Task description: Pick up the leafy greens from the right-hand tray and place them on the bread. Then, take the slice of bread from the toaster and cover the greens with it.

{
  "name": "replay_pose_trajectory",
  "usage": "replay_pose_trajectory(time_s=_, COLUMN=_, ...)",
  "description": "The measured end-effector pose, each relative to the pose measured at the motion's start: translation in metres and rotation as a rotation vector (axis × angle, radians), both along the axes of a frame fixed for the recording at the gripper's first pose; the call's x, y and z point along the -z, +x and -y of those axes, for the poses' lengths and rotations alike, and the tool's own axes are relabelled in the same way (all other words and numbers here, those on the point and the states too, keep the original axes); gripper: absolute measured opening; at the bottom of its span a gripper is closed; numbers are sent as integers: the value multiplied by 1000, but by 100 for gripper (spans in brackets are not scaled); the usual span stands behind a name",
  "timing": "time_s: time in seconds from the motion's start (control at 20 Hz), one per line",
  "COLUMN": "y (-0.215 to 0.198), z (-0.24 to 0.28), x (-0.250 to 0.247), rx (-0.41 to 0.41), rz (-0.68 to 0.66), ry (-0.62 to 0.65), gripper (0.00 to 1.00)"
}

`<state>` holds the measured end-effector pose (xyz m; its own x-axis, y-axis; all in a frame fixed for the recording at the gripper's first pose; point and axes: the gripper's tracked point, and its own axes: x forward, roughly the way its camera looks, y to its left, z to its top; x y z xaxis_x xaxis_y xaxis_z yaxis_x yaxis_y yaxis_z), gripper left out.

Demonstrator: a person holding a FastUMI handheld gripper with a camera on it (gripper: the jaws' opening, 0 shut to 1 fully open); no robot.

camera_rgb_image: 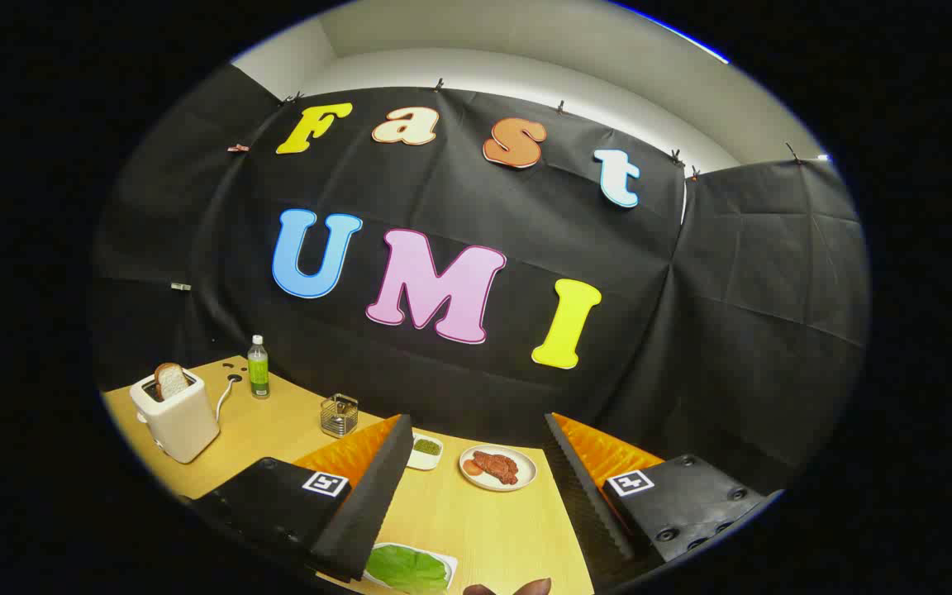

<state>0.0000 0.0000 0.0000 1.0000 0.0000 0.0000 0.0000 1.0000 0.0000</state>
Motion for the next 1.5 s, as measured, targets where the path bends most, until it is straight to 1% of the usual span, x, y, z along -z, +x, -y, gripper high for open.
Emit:
replay_pose_trajectory(time_s=0.85, y=-4, z=1, x=5, rx=2, rz=-17, ry=11, gripper=97)
replay_pose_trajectory(time_s=1.15, y=-3, z=0, x=-2, rx=-8, rz=5, ry=11, gripper=97)
replay_pose_trajectory(time_s=1.35, y=-1, z=-8, x=6, rx=-50, rz=-16, ry=14, gripper=97)
replay_pose_trajectory(time_s=1.5, y=-6, z=-22, x=24, rx=-132, rz=-56, ry=6, gripper=98)
